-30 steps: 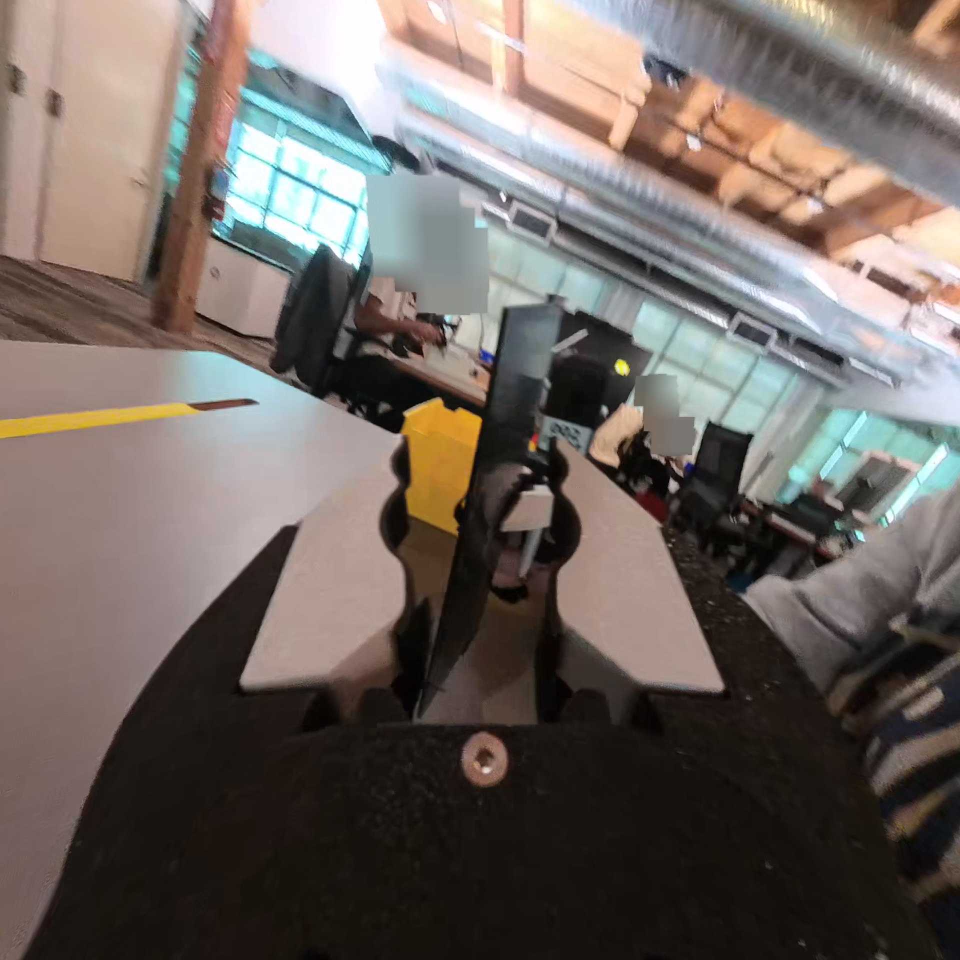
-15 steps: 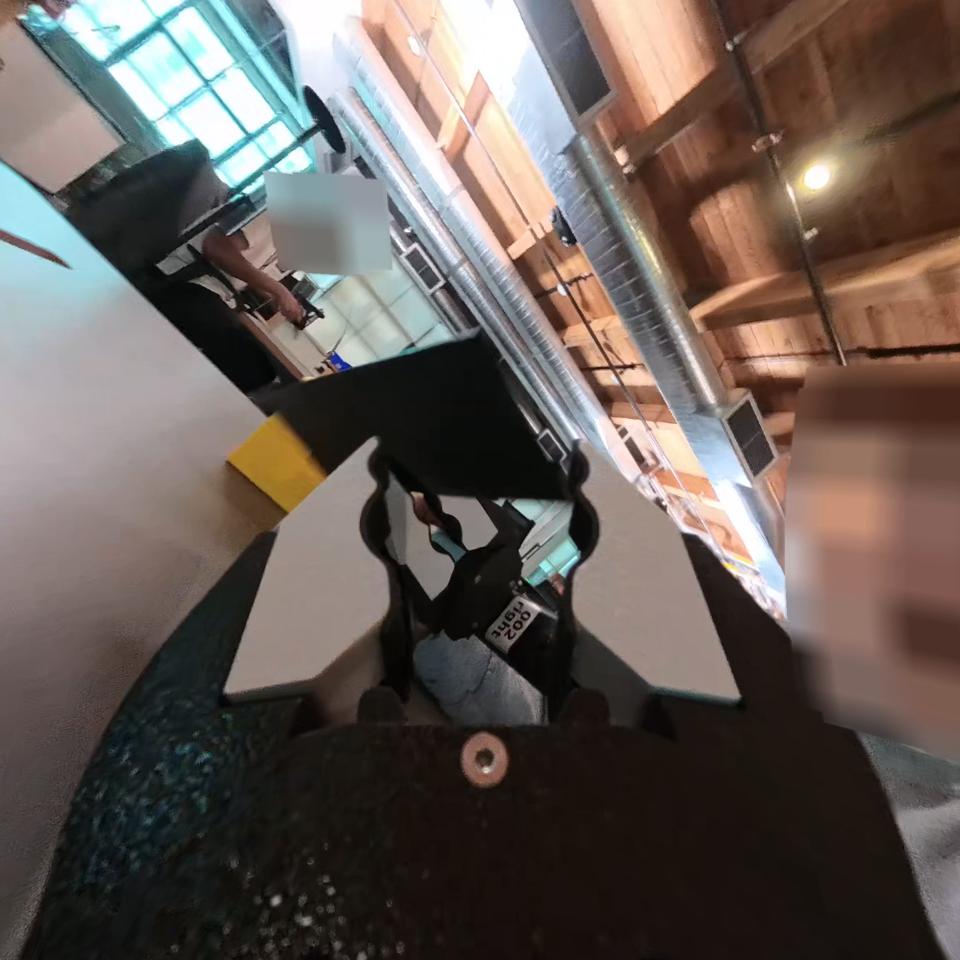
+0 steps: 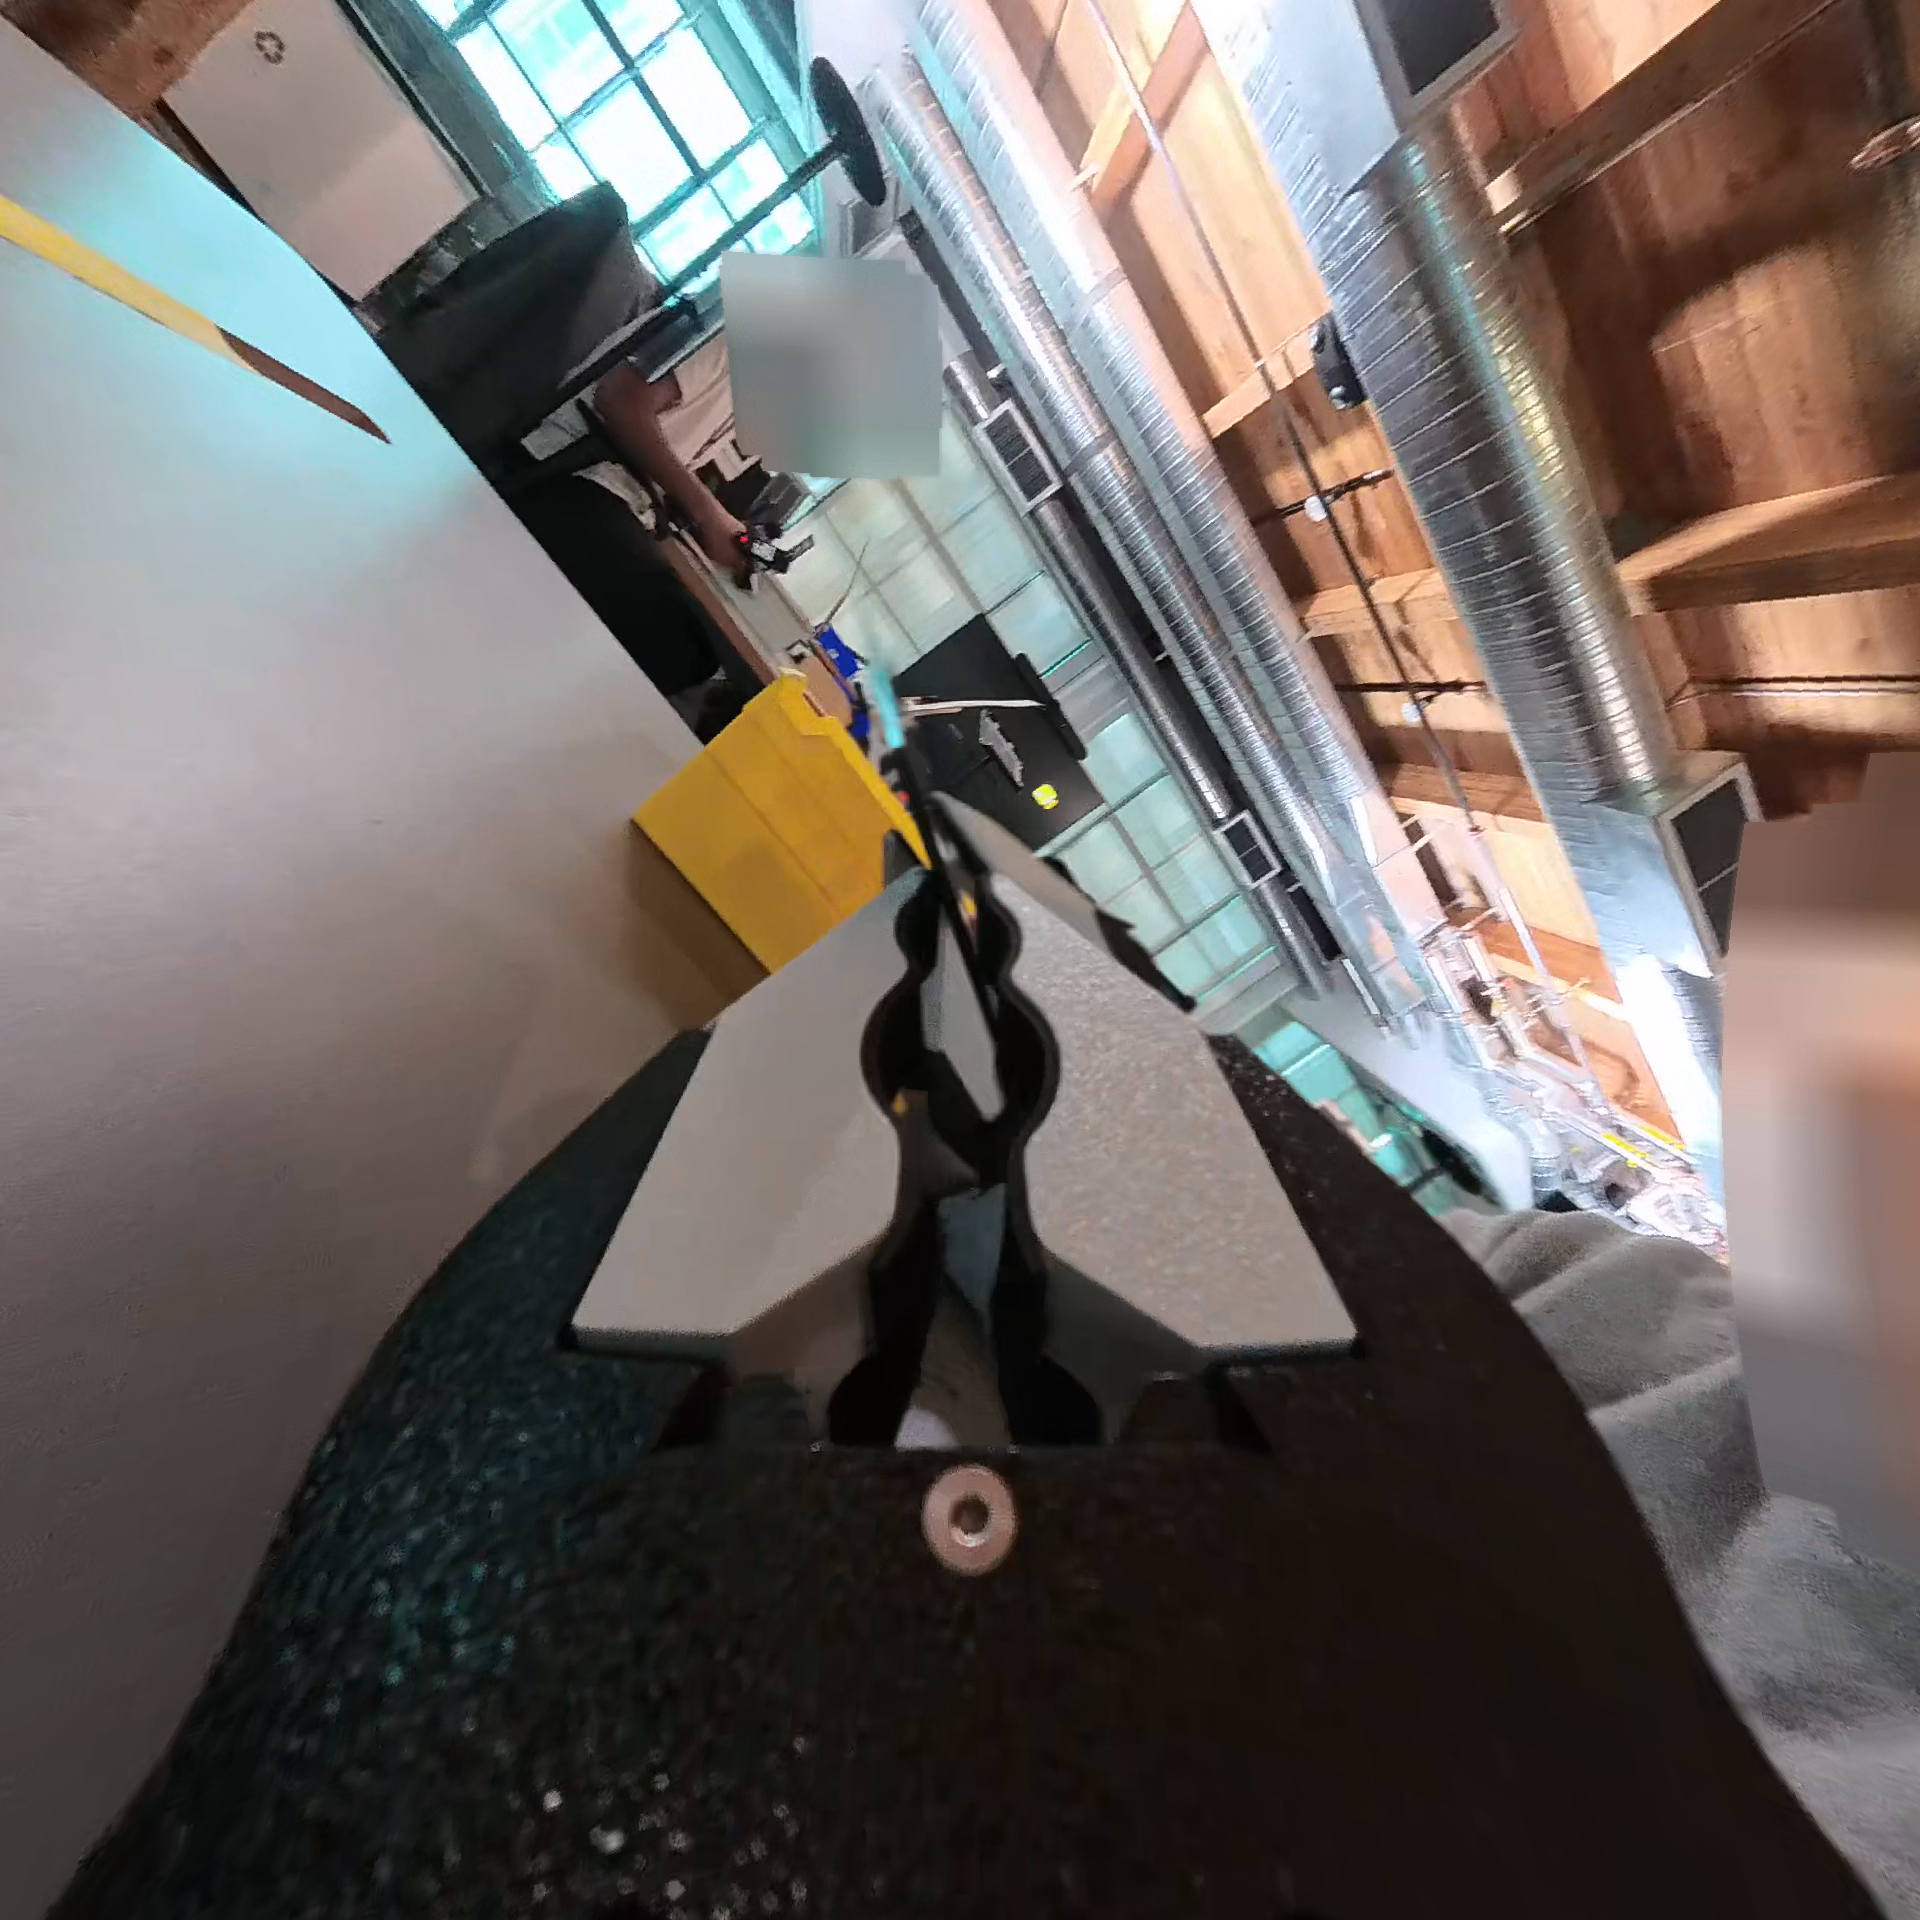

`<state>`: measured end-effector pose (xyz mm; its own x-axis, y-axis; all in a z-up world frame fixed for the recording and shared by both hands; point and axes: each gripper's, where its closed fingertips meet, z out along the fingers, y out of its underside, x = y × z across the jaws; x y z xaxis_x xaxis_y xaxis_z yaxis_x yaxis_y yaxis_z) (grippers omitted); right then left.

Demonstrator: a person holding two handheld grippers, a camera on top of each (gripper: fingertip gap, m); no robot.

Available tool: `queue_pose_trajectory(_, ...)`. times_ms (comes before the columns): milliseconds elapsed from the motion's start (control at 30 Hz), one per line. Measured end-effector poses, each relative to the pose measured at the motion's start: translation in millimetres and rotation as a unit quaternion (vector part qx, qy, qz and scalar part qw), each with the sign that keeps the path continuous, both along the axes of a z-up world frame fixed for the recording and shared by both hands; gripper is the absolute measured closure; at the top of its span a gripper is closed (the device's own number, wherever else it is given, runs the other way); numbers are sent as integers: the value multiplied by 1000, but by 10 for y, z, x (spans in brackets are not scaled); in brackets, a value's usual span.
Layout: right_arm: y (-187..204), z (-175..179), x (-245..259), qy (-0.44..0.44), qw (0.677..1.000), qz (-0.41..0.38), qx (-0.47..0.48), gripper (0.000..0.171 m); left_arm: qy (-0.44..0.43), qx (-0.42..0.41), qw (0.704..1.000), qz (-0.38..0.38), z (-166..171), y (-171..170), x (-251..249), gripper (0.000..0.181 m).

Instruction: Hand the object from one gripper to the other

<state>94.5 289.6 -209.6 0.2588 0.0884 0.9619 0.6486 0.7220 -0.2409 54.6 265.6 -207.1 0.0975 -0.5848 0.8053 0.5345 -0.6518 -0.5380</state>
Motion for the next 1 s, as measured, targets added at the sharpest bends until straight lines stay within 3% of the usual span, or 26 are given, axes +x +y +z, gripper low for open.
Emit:
queue_pose_trajectory(133, -83, 24, -21, 71, 988, 65, -120, 139, 15, 44, 999, 22, 52, 7, -17, 181)
queue_pose_trajectory(267, -81, 123, 10, 161, 951, 115, -238, 112, 51, 103, 992, 62, 147, -4, -104, 181)
queue_pose_trajectory(400, -41, 329, 139, 271, 887, 168, -333, 96, 68, 141, 984, 84, 227, -48, -229, 181)
queue_pose_trajectory(567, 119, 390, 300, 362, 783, 206, -461, 86, 109, 145, 981, 63, 166, -116, -256, 181)
queue_pose_trajectory(800, -151, 2, 109, 267, 582, 277, -717, 100, 128, 168, 977, 31, 155, -212, -185, 181)
queue_pose_trajectory(867, -276, -109, 51, 224, 561, 282, -745, 101, 113, 176, 978, 17, 193, -251, -146, 181)
queue_pose_trajectory(1000, -614, -290, -81, 125, 562, 291, -764, 115, 105, 191, 976, 9, 251, -282, -76, 181)
